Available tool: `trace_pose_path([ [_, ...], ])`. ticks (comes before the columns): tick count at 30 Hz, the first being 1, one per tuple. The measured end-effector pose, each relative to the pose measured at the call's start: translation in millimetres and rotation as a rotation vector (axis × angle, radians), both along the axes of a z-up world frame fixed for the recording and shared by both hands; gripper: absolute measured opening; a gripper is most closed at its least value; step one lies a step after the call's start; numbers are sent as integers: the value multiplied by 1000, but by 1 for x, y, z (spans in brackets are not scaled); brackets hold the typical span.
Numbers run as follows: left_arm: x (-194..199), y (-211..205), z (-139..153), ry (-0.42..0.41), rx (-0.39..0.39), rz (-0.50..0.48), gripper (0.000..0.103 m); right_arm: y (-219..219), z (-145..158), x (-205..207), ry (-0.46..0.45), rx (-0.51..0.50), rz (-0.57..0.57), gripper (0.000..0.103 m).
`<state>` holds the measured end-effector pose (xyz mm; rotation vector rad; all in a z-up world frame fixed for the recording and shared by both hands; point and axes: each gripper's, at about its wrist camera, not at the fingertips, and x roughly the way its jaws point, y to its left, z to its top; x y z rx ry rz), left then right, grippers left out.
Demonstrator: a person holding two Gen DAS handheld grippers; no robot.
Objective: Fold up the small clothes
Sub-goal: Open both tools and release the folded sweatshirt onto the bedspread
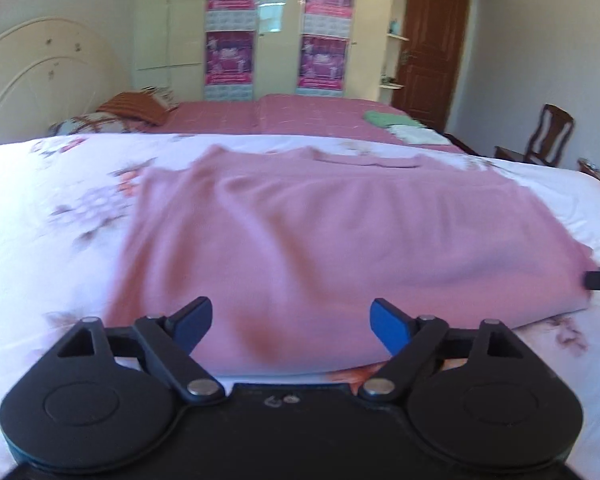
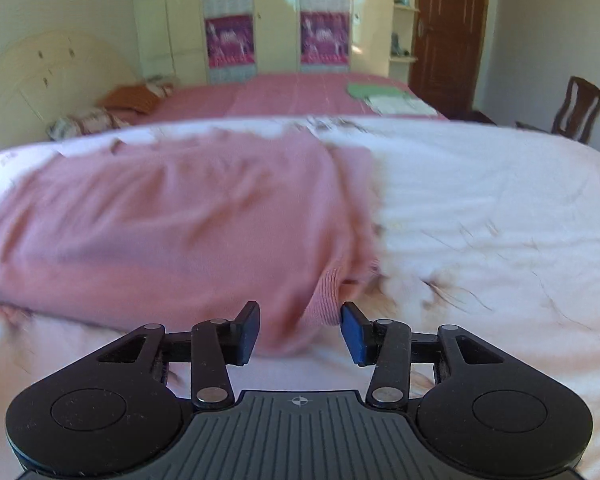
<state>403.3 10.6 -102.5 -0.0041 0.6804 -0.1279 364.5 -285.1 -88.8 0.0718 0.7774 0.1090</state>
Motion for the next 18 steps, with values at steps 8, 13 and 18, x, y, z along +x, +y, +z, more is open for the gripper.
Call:
trace_pose_path([
  [8, 12, -45, -27, 87, 52, -44, 87, 86, -25, 6, 20, -44, 133, 46],
  [13, 6, -23, -28, 87, 55, -37, 91, 62, -21, 4, 13, -38, 99, 46],
  [18, 4, -23, -25, 84, 69, -38, 91, 16, -25, 8, 50, 34, -8, 45],
])
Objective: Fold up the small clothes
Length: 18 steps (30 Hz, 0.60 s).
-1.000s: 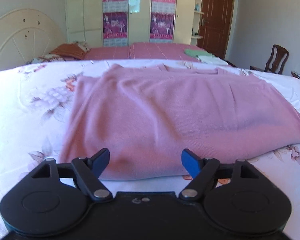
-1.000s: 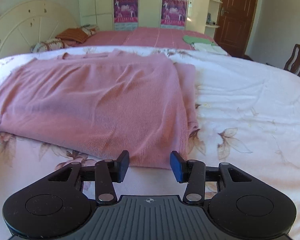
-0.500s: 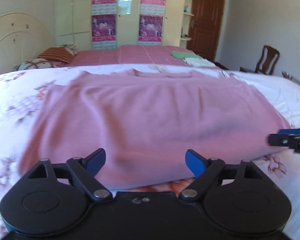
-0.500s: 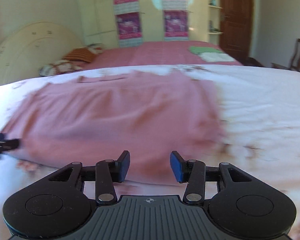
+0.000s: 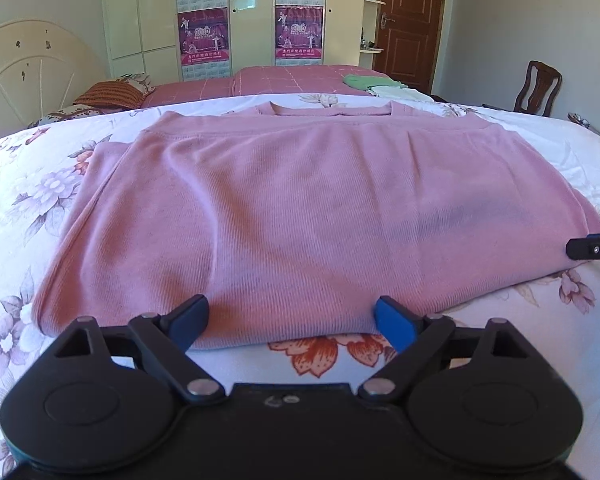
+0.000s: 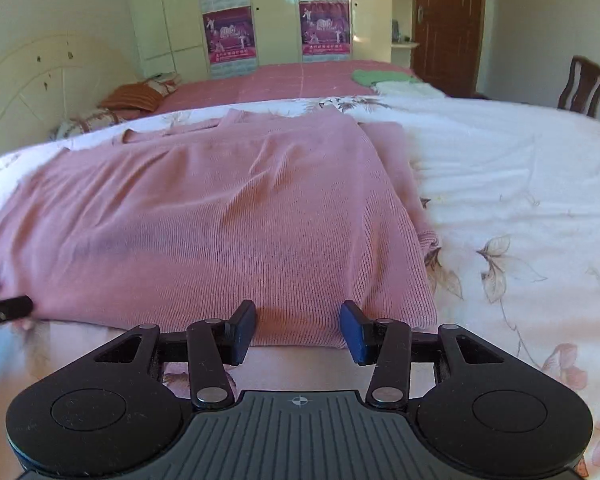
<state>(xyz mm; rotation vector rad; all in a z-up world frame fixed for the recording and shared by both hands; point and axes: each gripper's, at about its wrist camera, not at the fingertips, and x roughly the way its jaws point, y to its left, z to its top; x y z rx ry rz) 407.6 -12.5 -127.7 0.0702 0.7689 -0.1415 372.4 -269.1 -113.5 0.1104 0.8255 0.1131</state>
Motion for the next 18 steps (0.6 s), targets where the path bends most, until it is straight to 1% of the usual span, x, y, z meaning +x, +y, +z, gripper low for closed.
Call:
trace_pose_path([
  [1, 0, -1, 3, -3, 2, 12, 90, 0, 6, 0, -2, -18, 10, 45],
  [2, -1, 0, 4, -10, 5, 25, 89, 0, 12, -3, -24, -25, -5, 46],
  [4, 0, 3, 3, -8, -6, 38, 89, -6, 21, -8, -71, -6, -30, 46],
  [5, 1, 3, 1, 0, -5, 38, 90, -8, 20, -8, -69, -7, -43, 46],
  [6, 1, 4, -1, -6, -2, 34, 91, -9, 16, -6, -36, -26, -47, 46],
  [7, 1, 3, -1, -7, 0, 32, 91, -8, 8, -1, 20, -57, -49, 46],
  [10, 2, 4, -1, -4, -1, 30, 92, -10, 0, -8, -4, -67, -28, 46],
  [14, 2, 7, -1, 2, -6, 28, 94, -12, 0, -6, 6, -62, -25, 46],
  [15, 1, 9, 3, 13, -10, 37, 93, -12, 0, -6, 5, -65, -20, 46],
  [16, -2, 11, 7, 12, -18, 47, 87, -13, 1, -5, 7, -65, -17, 46],
  [18, -14, 23, 17, -17, -53, 80, 85, -18, 10, -10, -2, -46, -42, 46],
])
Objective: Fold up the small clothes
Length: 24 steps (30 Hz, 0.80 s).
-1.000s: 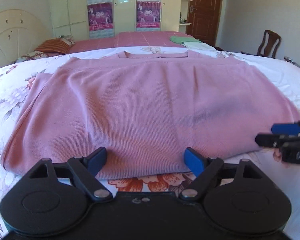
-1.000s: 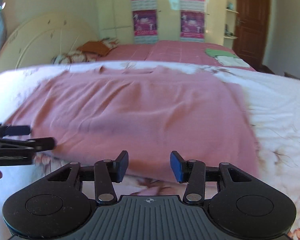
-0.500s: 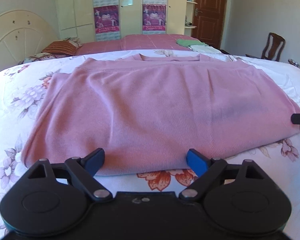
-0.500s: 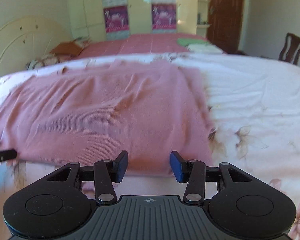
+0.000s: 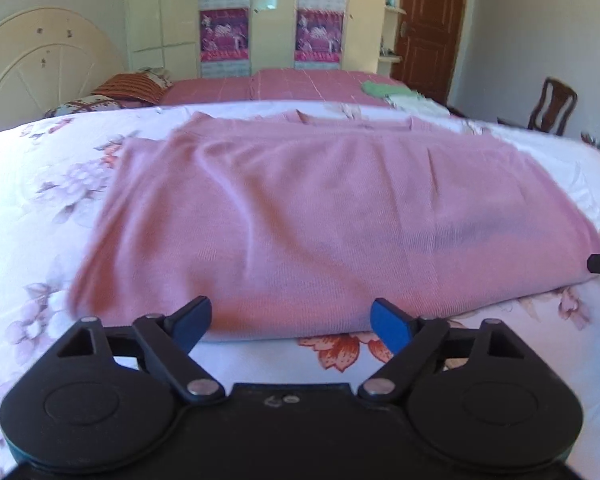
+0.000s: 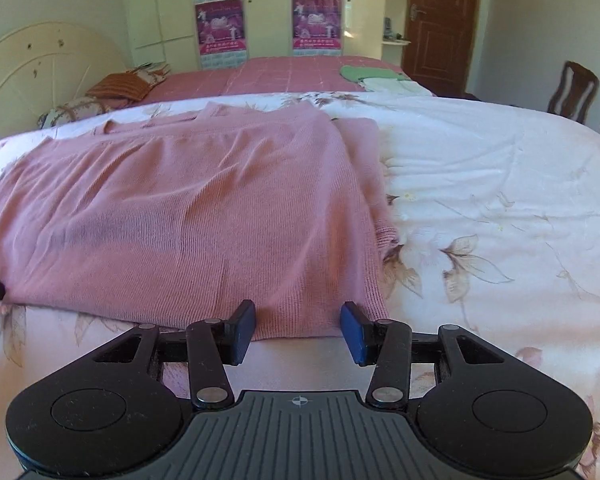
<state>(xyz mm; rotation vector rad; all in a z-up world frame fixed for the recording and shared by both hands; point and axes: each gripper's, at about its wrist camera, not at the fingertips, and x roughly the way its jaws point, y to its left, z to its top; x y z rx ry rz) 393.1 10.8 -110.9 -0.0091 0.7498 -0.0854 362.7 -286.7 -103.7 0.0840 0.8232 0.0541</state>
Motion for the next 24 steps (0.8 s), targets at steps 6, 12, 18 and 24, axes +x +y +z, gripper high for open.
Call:
trace_pose_path([
  [6, -37, 63, -14, 36, -384, 211, 67, -7, 27, -33, -90, 95, 27, 46],
  [12, -27, 104, -32, 12, -764, 416, 65, 21, 40, -37, -81, 201, 126, 20],
  [18, -14, 112, -46, -82, -875, 501, 62, 56, 47, -25, -86, 218, 166, 20],
  [24, 11, 117, -53, -145, -884, 513, 45, 76, 47, 16, -81, 210, 155, 20],
])
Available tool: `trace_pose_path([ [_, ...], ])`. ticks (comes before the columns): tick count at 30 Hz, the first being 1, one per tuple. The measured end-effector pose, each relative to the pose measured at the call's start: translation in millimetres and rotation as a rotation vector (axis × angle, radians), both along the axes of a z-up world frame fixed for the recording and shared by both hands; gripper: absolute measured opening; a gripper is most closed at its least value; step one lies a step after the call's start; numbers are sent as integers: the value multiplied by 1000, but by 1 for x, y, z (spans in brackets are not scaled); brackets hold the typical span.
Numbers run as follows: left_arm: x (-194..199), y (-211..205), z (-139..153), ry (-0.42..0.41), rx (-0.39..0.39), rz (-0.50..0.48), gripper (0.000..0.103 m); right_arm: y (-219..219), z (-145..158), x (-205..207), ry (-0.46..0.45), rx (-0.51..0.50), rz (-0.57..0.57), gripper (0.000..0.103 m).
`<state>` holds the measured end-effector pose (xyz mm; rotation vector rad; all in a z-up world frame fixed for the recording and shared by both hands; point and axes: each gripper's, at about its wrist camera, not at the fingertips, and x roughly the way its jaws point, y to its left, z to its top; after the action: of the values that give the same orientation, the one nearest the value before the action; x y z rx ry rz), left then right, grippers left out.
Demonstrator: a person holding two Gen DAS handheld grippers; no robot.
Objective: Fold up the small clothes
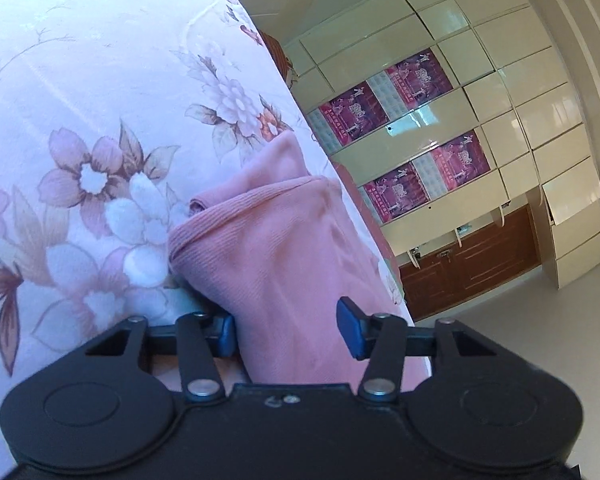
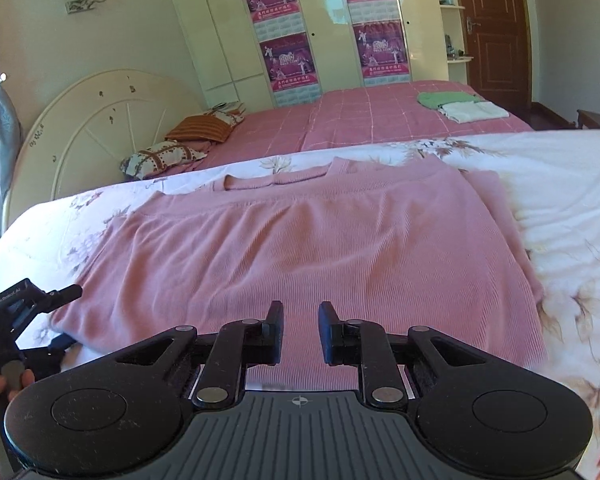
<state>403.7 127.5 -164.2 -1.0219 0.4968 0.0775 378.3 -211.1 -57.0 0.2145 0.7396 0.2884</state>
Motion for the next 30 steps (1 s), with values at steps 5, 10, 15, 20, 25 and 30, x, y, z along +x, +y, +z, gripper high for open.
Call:
trace_pose_path([
  [5, 26, 11, -7, 8, -39, 27, 30, 19, -5, 25, 12, -24, 32, 20],
  [10, 35, 22, -5, 11, -59, 13, 9, 37, -17, 52, 10, -21, 74, 11],
  [15, 20, 20, 8, -60, -4, -1, 9, 58, -20, 68, -34, 7, 138, 0],
  [20, 16, 26, -11, 3, -33, -6, 13, 71, -57, 87, 22, -20, 173, 0],
  [25, 26, 20, 1, 52, 69, -20, 8, 62, -59, 89, 28, 21, 181, 0],
  [30, 22, -9, 57, -39, 241, -88, 8, 55, -61, 93, 37, 65, 184, 0],
])
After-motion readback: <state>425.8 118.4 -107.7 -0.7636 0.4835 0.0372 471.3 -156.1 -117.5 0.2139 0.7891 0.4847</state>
